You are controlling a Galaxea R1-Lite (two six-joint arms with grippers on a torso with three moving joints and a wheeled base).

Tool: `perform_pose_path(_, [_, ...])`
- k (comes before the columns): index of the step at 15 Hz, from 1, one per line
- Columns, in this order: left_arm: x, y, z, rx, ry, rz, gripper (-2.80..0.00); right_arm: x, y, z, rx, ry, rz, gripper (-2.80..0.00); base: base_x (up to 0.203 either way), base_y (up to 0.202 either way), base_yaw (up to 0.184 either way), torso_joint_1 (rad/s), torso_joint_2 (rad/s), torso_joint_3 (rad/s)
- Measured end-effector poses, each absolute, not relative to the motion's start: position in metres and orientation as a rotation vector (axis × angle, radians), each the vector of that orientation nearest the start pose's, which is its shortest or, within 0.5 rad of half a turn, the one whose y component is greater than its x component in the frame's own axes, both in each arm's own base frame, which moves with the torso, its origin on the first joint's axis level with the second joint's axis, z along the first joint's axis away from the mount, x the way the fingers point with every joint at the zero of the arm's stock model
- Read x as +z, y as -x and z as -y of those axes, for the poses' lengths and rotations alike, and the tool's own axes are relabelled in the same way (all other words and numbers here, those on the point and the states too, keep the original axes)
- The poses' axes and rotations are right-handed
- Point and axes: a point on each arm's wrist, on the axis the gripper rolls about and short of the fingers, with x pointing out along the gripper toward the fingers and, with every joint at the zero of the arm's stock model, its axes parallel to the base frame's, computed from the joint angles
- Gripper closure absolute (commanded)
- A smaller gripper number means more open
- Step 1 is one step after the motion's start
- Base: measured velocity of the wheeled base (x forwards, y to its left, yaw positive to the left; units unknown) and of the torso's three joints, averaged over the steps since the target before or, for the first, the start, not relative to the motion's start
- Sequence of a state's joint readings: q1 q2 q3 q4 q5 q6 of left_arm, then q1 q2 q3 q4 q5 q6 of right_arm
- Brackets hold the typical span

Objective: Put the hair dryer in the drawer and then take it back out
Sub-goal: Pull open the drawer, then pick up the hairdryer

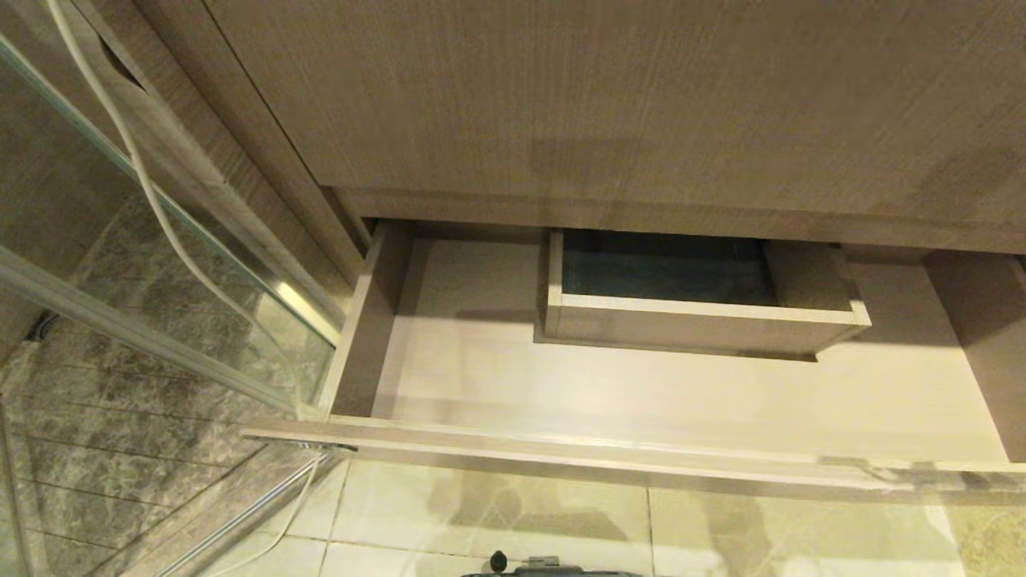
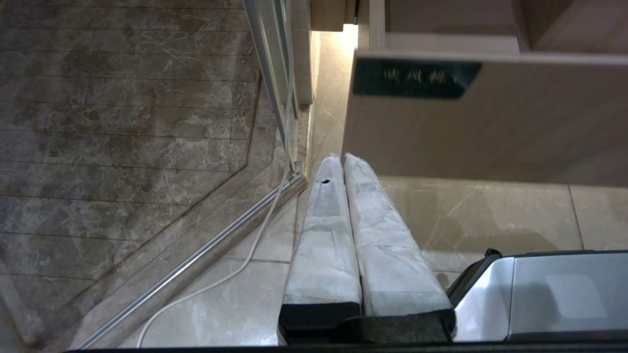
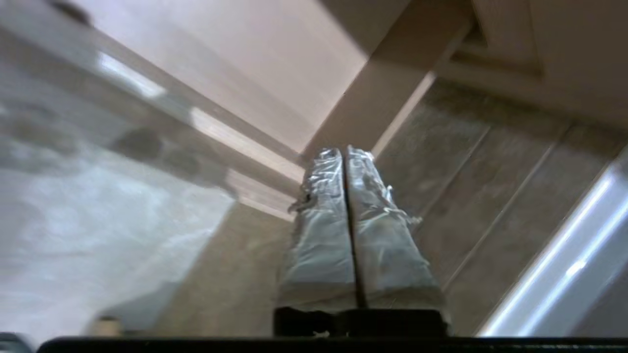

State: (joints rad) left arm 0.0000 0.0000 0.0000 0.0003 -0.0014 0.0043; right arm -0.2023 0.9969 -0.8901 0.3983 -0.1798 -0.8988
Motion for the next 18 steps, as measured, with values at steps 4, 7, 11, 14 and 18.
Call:
perform_pose_path(4, [0.075, 0.023, 0.0, -0.002, -0.004, 0.0, 0.0, 0.239, -0.077, 0.021, -0.175, 0.772, -0.632, 0.0, 0.0, 0.0, 0.0, 0.0, 0.0, 0.0])
perform_pose_path(7, [0.075, 0.023, 0.0, -0.001, -0.004, 0.0, 0.0, 0.213, -0.033, 0.013, -0.29, 0.723, -0.592, 0.0, 0.0, 0.0, 0.0, 0.0, 0.0, 0.0])
perform_pose_path(11, [0.075, 0.023, 0.0, -0.001, -0.005, 0.0, 0.0, 0.162, 0.012, 0.003, -0.198, 0.437, -0.383, 0.0, 0.0, 0.0, 0.0, 0.0, 0.0, 0.0])
perform_pose_path(14, [0.075, 0.023, 0.0, -0.002, -0.005, 0.0, 0.0, 0.129, 0.032, 0.001, -0.09, 0.203, -0.223, 0.0, 0.0, 0.0, 0.0, 0.0, 0.0, 0.0])
perform_pose_path(18, [0.075, 0.023, 0.0, -0.002, -0.005, 0.0, 0.0, 0.084, 0.026, 0.0, 0.002, 0.05, -0.065, 0.0, 0.0, 0.0, 0.0, 0.0, 0.0, 0.0])
